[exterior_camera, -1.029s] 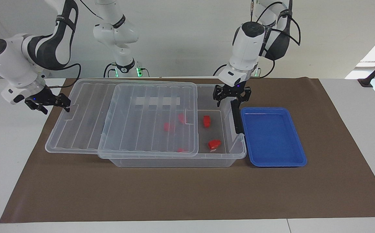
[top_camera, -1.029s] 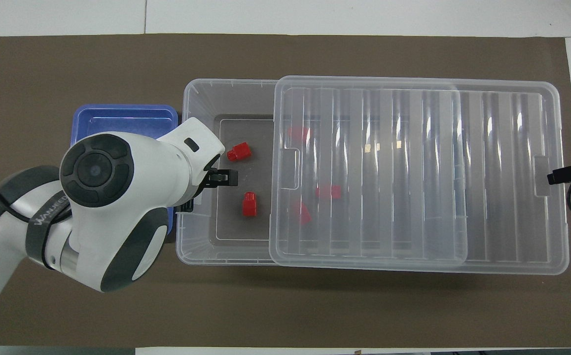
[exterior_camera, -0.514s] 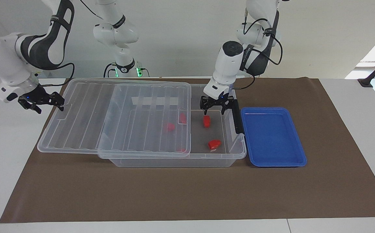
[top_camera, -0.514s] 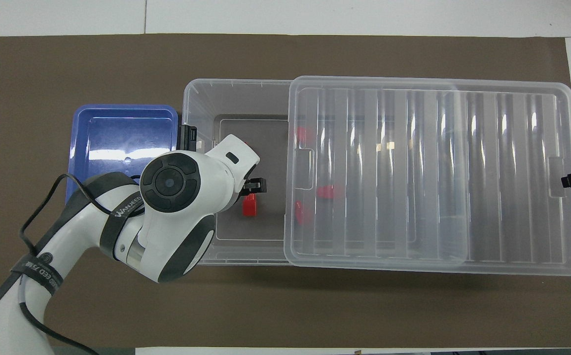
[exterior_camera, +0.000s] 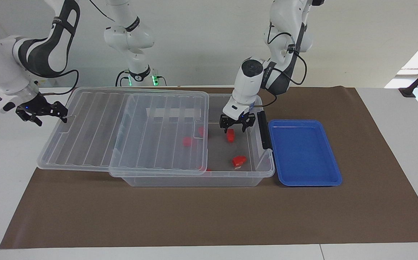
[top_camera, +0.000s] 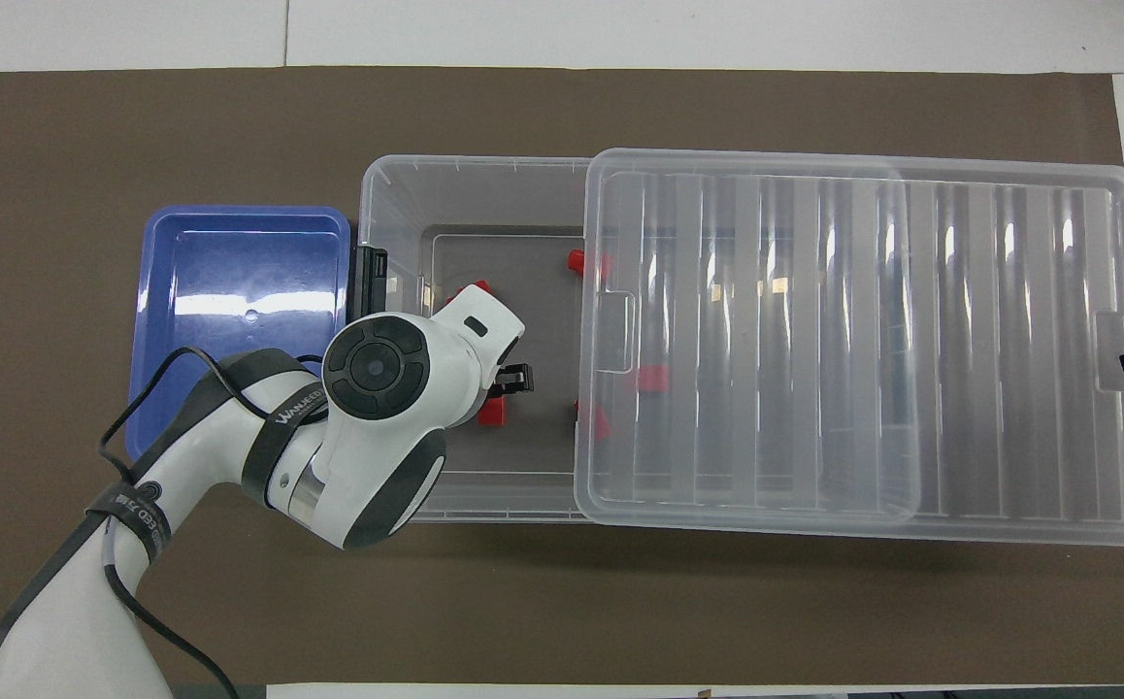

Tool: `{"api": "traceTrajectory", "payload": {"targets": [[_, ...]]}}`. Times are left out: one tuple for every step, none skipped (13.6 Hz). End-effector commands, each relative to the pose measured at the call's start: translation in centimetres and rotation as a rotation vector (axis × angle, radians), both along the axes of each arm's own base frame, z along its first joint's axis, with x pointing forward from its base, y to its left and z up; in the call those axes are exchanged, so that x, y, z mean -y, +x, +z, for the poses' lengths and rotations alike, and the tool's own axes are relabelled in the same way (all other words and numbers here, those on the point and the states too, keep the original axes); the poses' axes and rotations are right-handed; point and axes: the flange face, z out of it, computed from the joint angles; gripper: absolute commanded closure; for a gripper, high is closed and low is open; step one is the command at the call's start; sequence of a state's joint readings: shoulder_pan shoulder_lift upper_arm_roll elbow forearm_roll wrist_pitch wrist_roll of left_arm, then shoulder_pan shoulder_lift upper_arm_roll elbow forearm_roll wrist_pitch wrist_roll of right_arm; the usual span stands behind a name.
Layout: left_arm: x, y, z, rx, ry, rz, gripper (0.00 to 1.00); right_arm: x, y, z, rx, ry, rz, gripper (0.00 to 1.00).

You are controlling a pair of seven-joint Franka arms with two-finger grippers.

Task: Place red block in blue tray from box
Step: 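Reach the left gripper into the box and grasp a red block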

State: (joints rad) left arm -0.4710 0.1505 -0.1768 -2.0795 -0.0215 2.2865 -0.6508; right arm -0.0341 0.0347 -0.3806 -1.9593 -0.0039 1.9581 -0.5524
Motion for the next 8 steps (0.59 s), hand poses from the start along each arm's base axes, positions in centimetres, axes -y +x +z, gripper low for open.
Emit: {"api": "traceTrajectory", "payload": {"targets": [[0.9, -0.6, -2.3, -0.004, -0.012, 0.062, 0.20, 1.3, -0.7, -0.2, 0.005, -0.010, 0.020, 0.00], [0.9, -0.4, -2.6, 0.004, -0.021, 0.077, 0.20, 1.3, -0.7, -0.2, 0.005, -0.010, 0.022, 0.00], [0.9, -0.3, -2.6, 0.007, -0.024, 0.078, 0.20, 1.1, -0.5, -0.2, 0.005, -0.010, 0.025, 0.00], [1.0, -0.3, -2.7, 0.011, -0.028, 0.079, 0.21, 1.0, -0.4, -0.1, 0.002, -0.010, 0.028, 0.00], [0.9, -0.2, -2.8, 0.020, -0.035, 0.081, 0.22, 0.9, -0.1, 0.3, 0.003, -0.012, 0.029, 0.00], [0.7, -0.1, -3.3, 0.018, -0.034, 0.086, 0.22, 0.7, 0.1, 0.5, 0.000, -0.012, 0.032, 0.00], [0.6, 0.0, -3.5, 0.016, -0.033, 0.088, 0.22, 0.4, 0.4, 0.8, -0.006, -0.011, 0.035, 0.00], [0.9, -0.2, -4.5, 0.002, -0.021, 0.080, 0.22, 0.0, 0.8, 1.2, -0.013, -0.010, 0.038, 0.00]]}}
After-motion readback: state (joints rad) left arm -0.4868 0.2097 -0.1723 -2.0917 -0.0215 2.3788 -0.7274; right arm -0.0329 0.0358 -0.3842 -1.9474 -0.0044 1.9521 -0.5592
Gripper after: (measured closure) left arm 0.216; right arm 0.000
